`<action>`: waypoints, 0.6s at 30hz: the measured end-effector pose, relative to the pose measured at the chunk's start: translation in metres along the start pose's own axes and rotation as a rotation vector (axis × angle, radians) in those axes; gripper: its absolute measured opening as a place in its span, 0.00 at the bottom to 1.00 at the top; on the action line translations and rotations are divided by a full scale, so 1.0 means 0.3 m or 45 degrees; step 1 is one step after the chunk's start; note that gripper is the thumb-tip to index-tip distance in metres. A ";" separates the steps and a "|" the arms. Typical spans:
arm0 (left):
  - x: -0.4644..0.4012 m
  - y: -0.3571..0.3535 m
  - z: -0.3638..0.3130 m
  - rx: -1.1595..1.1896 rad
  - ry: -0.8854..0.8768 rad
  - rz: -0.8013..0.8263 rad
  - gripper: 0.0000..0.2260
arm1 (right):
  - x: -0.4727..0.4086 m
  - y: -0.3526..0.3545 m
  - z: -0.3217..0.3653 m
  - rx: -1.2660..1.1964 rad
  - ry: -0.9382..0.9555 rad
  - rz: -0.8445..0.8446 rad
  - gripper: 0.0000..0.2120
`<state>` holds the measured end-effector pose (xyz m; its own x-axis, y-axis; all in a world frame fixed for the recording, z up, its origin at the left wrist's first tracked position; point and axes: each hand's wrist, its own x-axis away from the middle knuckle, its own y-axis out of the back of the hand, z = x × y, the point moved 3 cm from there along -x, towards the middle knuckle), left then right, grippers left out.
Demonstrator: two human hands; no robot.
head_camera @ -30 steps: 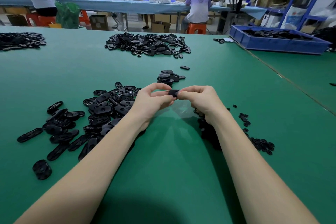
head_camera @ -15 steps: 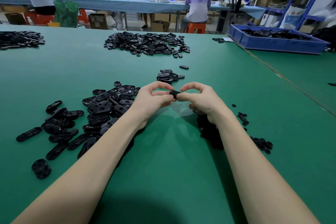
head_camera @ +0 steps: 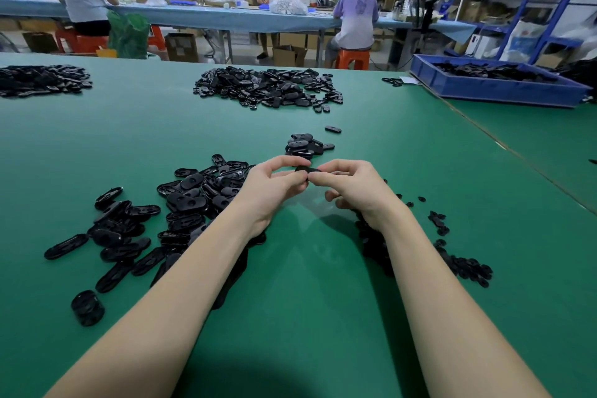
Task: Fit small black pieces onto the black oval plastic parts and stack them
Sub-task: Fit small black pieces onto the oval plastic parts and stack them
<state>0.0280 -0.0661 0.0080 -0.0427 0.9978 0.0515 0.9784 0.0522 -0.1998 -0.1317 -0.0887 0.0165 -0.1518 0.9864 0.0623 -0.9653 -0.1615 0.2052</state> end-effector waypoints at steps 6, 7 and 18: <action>-0.002 0.014 -0.016 -0.222 -0.061 -0.047 0.08 | -0.010 -0.029 -0.006 0.085 0.113 -0.159 0.03; -0.002 0.016 -0.016 -0.212 -0.059 -0.046 0.08 | -0.013 -0.031 -0.010 0.092 0.122 -0.160 0.03; -0.007 -0.003 0.008 -0.413 -0.153 -0.144 0.07 | -0.026 -0.012 -0.047 0.172 0.176 -0.213 0.08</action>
<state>0.0267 -0.0682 0.0058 -0.1587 0.9853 -0.0635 0.9786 0.1655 0.1220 -0.1300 -0.0954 0.0015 -0.0291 0.9928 -0.1160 -0.9436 0.0110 0.3309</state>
